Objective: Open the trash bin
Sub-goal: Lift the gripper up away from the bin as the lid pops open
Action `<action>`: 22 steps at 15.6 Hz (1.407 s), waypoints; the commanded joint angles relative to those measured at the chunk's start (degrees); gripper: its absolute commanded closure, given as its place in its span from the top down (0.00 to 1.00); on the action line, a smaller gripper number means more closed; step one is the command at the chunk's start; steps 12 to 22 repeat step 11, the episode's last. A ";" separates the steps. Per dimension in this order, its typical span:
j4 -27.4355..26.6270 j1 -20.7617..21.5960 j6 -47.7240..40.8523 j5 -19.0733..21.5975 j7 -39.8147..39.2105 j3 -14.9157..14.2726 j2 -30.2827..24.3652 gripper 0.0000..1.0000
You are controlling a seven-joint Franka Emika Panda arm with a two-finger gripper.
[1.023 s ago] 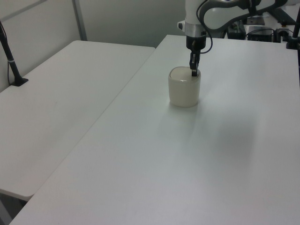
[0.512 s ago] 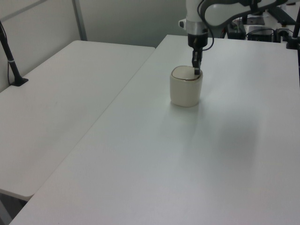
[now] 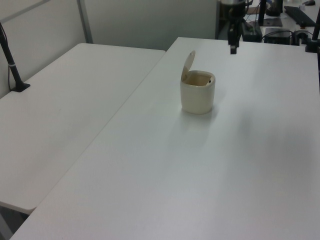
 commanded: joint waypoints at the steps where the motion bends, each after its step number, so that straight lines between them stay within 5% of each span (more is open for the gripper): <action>1: -3.11 0.31 -1.32 -1.68 -0.64 -0.28 -4.13 1.00; 22: -2.76 -1.19 -2.29 -1.33 0.94 -0.11 -5.19 1.00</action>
